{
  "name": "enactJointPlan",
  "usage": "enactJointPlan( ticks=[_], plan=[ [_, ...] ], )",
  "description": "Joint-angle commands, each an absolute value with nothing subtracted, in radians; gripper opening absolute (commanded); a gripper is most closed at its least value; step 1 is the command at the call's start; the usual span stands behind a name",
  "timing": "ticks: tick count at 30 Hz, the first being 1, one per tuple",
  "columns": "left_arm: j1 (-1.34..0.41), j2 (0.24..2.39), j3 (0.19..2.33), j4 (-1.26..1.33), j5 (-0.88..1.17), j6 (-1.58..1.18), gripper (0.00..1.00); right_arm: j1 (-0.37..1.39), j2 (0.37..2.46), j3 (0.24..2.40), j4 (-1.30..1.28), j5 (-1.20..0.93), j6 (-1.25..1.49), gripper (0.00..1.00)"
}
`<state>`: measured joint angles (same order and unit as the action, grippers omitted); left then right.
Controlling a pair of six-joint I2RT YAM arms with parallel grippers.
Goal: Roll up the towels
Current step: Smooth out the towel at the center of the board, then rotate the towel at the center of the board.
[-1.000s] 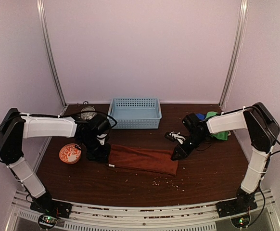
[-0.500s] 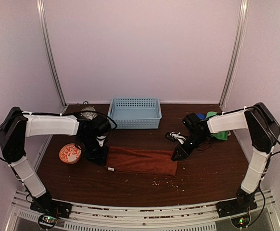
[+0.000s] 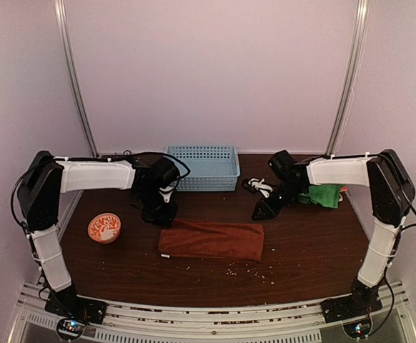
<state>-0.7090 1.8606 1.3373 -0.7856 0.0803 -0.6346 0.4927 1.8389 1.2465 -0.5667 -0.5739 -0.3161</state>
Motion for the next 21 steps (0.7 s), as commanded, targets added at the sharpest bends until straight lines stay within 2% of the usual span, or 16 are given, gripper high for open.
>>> enactJointPlan(
  ticks=[1,7,12,21],
  plan=[
    [-0.714,1.806,1.305,-0.762,0.106,-0.614,0.00,0.488,1.876,1.257,-0.586,-0.528,-0.328,0.19],
    [-0.708,1.722,1.248,-0.721,0.084,-0.599,0.00,0.488,1.867,1.232,-0.553,-0.496,-0.326,0.20],
    [-0.689,1.864,1.280,-0.619,0.109,-0.578,0.00,0.488,1.901,1.230,-0.574,-0.479,-0.341,0.20],
    [-0.687,2.050,1.406,-0.594,0.012,-0.538,0.00,0.492,1.832,1.109,-0.616,-0.501,-0.380,0.19]
  ],
)
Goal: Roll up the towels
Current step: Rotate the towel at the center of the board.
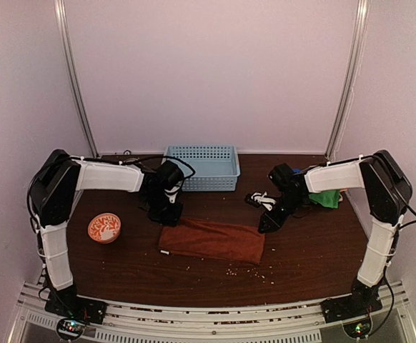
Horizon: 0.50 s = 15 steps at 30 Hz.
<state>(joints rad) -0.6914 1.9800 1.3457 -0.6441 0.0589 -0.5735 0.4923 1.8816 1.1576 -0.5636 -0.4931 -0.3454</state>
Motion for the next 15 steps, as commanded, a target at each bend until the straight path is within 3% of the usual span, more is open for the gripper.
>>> enactJointPlan(
  ticks=[1,7,10,15],
  plan=[
    [-0.686,2.066,1.423,-0.587,0.019,-0.535,0.00,0.493,1.827,1.098,-0.631,-0.521,-0.391,0.19],
    [-0.705,2.146,1.533,-0.537,0.046,-0.484,0.00,0.570,1.779,1.032,-0.787,-0.704,-0.522,0.19],
    [-0.713,2.153,1.573,-0.540,0.024,-0.477,0.00,0.698,1.732,0.995,-0.793,-0.715,-0.534,0.20],
    [-0.717,2.062,1.584,-0.537,-0.006,-0.483,0.14,0.855,1.704,1.009,-0.763,-0.699,-0.530,0.21]
  ],
)
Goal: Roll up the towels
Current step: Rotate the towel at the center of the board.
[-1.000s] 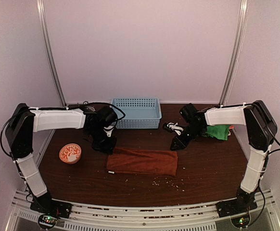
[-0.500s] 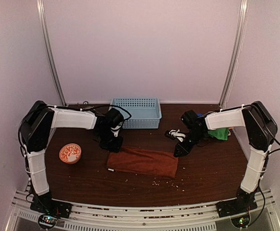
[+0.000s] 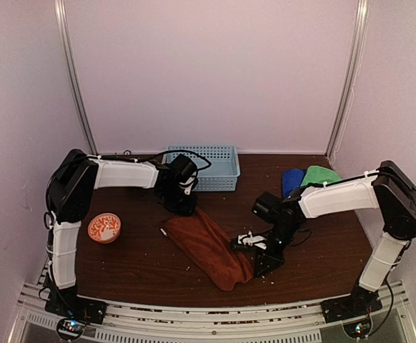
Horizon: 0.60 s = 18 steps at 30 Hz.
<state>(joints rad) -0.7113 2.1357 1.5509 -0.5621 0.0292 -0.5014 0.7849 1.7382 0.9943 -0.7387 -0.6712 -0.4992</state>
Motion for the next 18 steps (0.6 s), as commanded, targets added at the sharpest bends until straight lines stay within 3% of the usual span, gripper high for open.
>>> enactJointPlan(
  ticks=[1,6,14,18],
  plan=[
    [-0.717,2.038,1.583,-0.540,-0.006,-0.483,0.19,0.863,1.713,1.018,-0.775,-0.690,-0.536,0.21],
    [-0.718,1.933,1.539,-0.551,-0.040,-0.508,0.28,0.843,1.678,1.003,-0.826,-0.625,-0.587,0.25],
    [-0.720,2.023,1.557,-0.552,0.018,-0.515,0.00,0.612,1.554,1.008,-0.854,-0.629,-0.615,0.26],
    [-0.722,2.088,1.576,-0.549,0.027,-0.522,0.00,0.529,1.506,0.971,-0.776,-0.658,-0.579,0.26]
  ],
)
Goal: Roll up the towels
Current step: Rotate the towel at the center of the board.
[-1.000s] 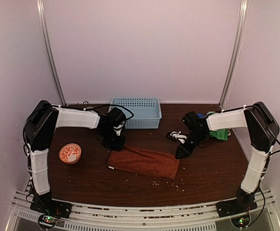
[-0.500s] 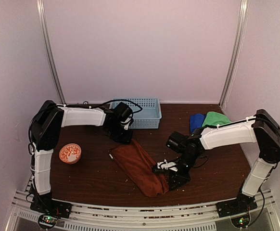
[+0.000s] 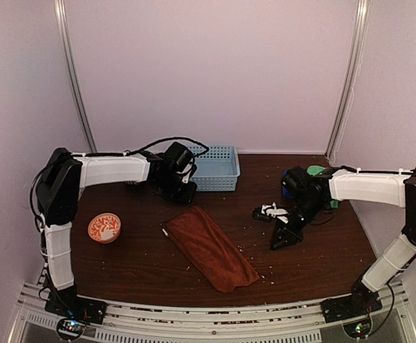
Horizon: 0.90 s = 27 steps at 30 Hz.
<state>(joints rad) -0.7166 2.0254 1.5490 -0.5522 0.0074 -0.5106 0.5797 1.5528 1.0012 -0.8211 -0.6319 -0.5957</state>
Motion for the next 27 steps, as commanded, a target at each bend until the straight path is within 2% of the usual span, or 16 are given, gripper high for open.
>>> enactJointPlan(
  ticks=[1,6,12,17,21,24,27],
  plan=[
    [-0.723,2.102,1.579,-0.548,0.028,-0.523,0.00,0.516,1.493,0.942,-0.725,-0.664,-0.561,0.26],
    [-0.730,2.182,1.616,-0.486,0.055,-0.504,0.00,0.492,1.457,0.890,-0.585,-0.599,-0.471,0.25],
    [-0.799,2.344,1.830,-0.472,0.069,-0.469,0.00,0.410,1.351,0.853,-0.426,-0.487,-0.362,0.25],
    [-0.815,2.480,2.036,-0.470,0.097,-0.473,0.00,0.367,1.347,0.841,-0.439,-0.502,-0.365,0.25],
    [-0.815,2.511,2.094,-0.431,0.126,-0.450,0.01,0.353,1.335,0.838,-0.434,-0.509,-0.361,0.26],
    [-0.821,2.452,2.082,-0.448,0.136,-0.436,0.11,0.352,1.336,0.835,-0.442,-0.524,-0.366,0.26],
    [-0.843,2.304,1.986,-0.447,0.131,-0.417,0.22,0.352,1.338,0.848,-0.473,-0.562,-0.395,0.26]
  ],
)
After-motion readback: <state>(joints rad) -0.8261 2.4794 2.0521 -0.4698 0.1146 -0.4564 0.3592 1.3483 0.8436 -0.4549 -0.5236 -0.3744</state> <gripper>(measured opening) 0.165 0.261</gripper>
